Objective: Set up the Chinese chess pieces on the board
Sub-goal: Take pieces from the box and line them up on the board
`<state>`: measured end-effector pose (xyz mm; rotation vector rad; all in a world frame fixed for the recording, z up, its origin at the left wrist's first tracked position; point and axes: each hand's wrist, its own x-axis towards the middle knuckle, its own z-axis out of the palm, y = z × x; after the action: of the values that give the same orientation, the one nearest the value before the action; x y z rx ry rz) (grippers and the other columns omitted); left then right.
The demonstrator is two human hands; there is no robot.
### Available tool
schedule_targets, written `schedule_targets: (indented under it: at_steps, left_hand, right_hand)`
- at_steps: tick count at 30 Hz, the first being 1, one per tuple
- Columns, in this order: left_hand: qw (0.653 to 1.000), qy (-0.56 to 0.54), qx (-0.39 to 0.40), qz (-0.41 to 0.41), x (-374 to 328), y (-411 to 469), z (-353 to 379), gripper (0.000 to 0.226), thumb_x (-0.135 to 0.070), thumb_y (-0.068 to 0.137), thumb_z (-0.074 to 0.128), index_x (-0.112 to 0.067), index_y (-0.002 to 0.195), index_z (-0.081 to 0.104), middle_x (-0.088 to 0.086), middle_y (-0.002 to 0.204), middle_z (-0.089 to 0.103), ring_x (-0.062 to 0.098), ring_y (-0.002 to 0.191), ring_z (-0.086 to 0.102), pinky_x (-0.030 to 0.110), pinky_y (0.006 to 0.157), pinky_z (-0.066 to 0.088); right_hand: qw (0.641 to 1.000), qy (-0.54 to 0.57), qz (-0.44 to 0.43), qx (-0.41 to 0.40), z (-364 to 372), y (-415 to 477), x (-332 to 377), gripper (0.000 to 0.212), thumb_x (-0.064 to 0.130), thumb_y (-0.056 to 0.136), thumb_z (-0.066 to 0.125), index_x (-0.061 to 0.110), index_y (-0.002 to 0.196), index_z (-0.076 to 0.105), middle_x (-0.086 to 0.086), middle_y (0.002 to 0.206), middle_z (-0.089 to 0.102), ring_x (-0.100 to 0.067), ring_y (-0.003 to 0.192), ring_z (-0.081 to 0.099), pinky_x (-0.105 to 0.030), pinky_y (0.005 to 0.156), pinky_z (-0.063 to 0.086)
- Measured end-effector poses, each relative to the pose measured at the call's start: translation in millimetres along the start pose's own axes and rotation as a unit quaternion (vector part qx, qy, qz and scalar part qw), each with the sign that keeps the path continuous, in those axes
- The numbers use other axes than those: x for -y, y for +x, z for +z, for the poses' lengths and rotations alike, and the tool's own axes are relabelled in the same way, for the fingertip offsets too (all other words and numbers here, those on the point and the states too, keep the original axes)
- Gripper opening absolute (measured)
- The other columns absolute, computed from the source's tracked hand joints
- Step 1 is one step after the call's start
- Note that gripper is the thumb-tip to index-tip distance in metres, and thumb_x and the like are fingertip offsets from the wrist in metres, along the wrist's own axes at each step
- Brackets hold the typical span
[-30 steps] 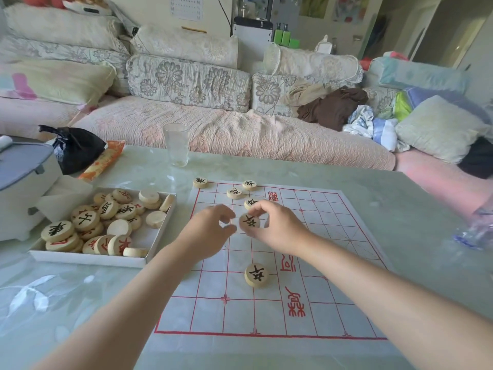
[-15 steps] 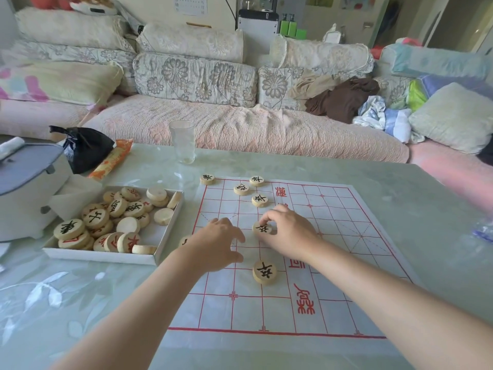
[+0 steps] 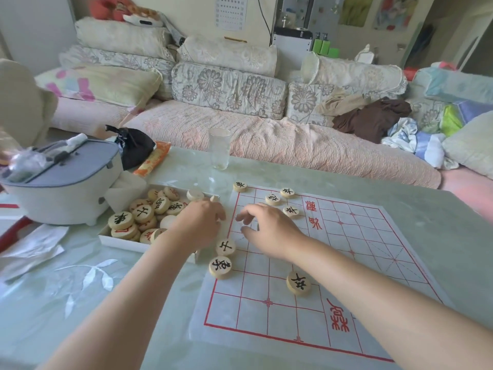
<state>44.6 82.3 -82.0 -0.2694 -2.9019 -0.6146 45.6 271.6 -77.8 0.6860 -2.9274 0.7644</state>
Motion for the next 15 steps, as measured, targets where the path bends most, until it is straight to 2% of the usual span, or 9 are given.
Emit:
schedule_targets:
  at_steps: [5,9,13,15]
  left_hand:
    - [0.998,0.018,-0.031,-0.043,50.4,-18.2,-18.8,0.023,-0.008,0.085,0.054,-0.023,0.096,0.068,-0.001,0.094,0.06,0.018,0.087,0.053,0.028,0.07,0.041]
    - [0.995,0.024,-0.049,-0.083,80.4,-32.2,-30.8,0.023,-0.013,0.084,0.058,-0.023,0.103,0.067,0.002,0.101,0.056,0.023,0.098,0.052,0.033,0.079,0.046]
    - [0.993,0.011,-0.074,-0.095,101.9,-42.5,-38.5,0.021,-0.011,0.083,0.054,-0.019,0.098,0.067,0.002,0.101,0.056,0.026,0.095,0.054,0.037,0.08,0.048]
    - [0.993,0.023,-0.07,-0.088,108.7,-45.6,-39.3,0.026,-0.012,0.085,0.053,-0.02,0.107,0.064,0.002,0.107,0.056,0.026,0.1,0.051,0.034,0.084,0.045]
  right_hand:
    - [0.999,0.021,-0.029,0.018,25.1,33.1,39.1,0.026,0.018,0.089,0.062,0.027,0.114,0.065,0.009,0.108,0.064,-0.008,0.082,0.051,-0.027,0.075,0.041]
    - [0.999,0.006,-0.036,0.03,46.3,57.1,62.0,0.022,0.03,0.092,0.062,0.033,0.113,0.064,0.011,0.109,0.063,-0.011,0.093,0.056,-0.033,0.084,0.049]
    - [0.997,-0.059,-0.047,0.032,64.3,83.0,78.5,0.04,0.015,0.089,0.058,0.032,0.125,0.06,0.006,0.126,0.058,-0.019,0.115,0.057,-0.033,0.09,0.047]
    - [0.993,-0.095,-0.057,0.036,71.6,96.7,85.5,0.047,0.011,0.09,0.056,0.031,0.133,0.055,0.004,0.133,0.055,-0.021,0.119,0.056,-0.033,0.09,0.046]
